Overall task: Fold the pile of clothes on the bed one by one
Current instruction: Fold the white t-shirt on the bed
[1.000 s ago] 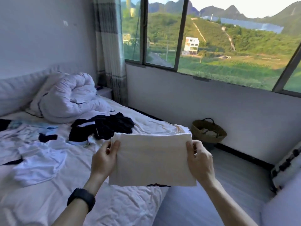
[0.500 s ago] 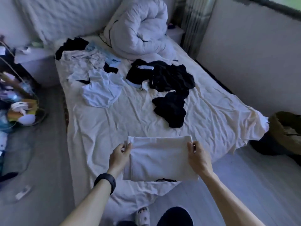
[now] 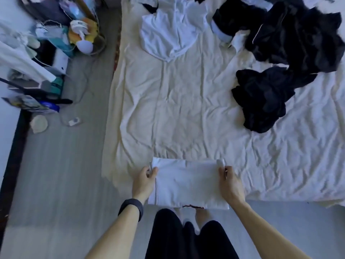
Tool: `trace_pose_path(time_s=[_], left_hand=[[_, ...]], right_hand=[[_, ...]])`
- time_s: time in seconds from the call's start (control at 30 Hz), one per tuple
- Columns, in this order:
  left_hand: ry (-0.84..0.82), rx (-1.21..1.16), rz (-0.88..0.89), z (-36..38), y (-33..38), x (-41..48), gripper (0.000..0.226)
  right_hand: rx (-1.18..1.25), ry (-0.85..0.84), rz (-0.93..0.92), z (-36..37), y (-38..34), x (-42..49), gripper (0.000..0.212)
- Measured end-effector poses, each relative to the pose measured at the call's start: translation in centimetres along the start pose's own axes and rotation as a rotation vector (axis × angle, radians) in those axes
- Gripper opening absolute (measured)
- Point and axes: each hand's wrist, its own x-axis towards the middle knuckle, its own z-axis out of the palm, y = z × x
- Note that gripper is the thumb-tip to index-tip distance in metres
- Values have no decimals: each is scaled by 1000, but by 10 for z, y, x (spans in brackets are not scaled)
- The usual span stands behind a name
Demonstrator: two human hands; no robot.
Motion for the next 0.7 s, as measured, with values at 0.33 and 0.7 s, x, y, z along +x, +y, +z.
trace_pose_path(time_s=[0.33, 0.7], left_hand=[[142, 60, 128, 13, -5, 127, 38], [208, -32, 152, 36, -30, 133, 32]], right_hand=[[26, 58, -58, 80, -8, 116, 37], [97, 95, -68, 100, -2, 120, 39]])
